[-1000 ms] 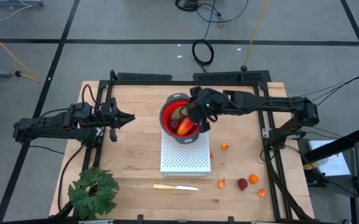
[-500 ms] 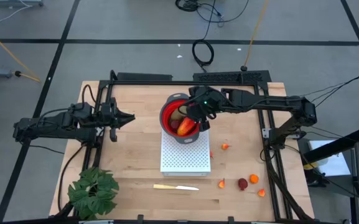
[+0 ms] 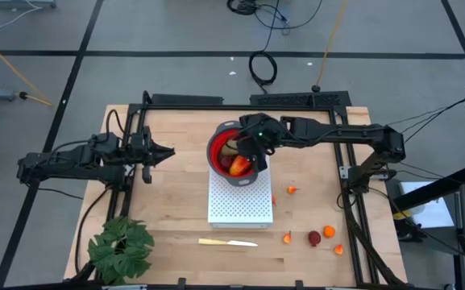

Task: Pick & Place Fruit
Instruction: Put the kiwi into the red strainer bowl on the shelf, then put the pomegranate into the red strainer bowl on the shelf

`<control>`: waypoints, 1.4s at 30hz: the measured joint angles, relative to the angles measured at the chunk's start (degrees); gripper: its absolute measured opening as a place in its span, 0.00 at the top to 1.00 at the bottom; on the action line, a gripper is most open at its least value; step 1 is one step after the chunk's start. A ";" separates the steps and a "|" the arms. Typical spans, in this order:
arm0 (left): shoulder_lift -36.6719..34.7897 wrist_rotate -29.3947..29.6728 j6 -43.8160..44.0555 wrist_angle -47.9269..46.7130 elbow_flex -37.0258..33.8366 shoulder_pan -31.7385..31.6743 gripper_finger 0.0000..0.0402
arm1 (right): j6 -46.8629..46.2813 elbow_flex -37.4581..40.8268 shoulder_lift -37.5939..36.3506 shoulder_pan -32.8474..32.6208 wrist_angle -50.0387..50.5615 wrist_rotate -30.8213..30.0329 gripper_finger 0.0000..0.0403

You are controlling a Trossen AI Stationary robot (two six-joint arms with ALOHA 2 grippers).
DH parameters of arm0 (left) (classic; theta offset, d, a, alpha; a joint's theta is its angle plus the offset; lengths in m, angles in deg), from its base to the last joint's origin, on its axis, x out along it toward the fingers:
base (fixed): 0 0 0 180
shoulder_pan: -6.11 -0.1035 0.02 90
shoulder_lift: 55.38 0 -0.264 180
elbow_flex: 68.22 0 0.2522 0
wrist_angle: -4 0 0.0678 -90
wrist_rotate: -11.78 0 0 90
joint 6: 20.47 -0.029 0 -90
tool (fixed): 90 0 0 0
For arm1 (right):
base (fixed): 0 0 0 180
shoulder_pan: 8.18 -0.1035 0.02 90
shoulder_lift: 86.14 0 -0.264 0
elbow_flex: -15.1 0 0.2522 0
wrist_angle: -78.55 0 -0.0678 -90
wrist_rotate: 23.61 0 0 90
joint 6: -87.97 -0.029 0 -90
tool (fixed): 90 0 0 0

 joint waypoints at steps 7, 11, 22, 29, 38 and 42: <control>-0.01 0.00 -0.46 -0.09 0.00 0.01 0.92 | -6.17 -0.09 -0.07 0.11 -0.41 0.00 0.51; 0.01 0.00 -0.54 -0.14 0.00 0.01 0.92 | -7.69 -0.09 -0.22 0.13 -0.58 0.00 0.51; 0.00 0.00 -0.52 -0.22 0.00 0.01 0.92 | -8.07 -0.09 -0.15 0.13 -0.60 0.00 0.50; -0.01 0.00 -0.22 -0.22 0.00 0.01 0.92 | -9.31 -0.09 -0.15 0.11 -0.60 -0.02 0.41; 0.00 0.00 -0.14 -0.20 0.00 -0.01 0.92 | -9.01 -0.08 -1.10 -0.56 -3.53 -0.38 0.34; 0.01 -0.02 -0.22 -0.20 0.00 0.01 0.92 | -9.22 -0.11 -3.48 -2.61 -4.49 -0.93 0.38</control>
